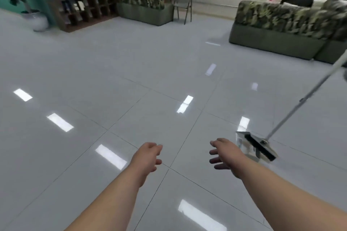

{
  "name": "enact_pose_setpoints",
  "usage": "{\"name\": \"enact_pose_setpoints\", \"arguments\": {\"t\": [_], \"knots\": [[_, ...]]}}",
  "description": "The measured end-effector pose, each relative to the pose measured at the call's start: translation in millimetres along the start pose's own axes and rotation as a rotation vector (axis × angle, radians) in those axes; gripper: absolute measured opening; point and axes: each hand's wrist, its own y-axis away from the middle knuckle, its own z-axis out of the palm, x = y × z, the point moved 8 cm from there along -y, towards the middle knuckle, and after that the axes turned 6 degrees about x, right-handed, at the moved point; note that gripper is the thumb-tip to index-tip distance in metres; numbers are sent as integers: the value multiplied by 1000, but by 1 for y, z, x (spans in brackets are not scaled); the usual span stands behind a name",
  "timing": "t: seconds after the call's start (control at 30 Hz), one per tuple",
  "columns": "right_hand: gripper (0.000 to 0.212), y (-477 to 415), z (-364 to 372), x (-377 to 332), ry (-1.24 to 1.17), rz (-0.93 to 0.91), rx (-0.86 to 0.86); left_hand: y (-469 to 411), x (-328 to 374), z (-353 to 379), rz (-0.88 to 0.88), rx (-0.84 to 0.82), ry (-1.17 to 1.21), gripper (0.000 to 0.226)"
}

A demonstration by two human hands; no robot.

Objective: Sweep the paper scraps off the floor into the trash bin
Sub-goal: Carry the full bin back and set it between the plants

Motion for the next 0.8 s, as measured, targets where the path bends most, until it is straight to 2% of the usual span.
{"name": "enact_pose_setpoints", "arguments": {"t": [0.17,0.3,0.43,0.5,0.6,0.8], "knots": [[60,-40,-38,-13,-94,68,136,-67,61,70,30,-177,-148,29],[54,-71,-104,4,-181,152,273,-98,98,156,42,-334,-246,26],[44,-109,-179,28,-259,225,381,-125,129,252,61,-445,-328,24],[50,-133,-219,37,-273,254,419,-139,149,302,69,-470,-356,24],[48,-175,-293,39,-274,273,470,-155,189,384,97,-517,-387,24],[59,-243,-445,13,-234,278,581,-166,273,542,146,-593,-441,22]]}}
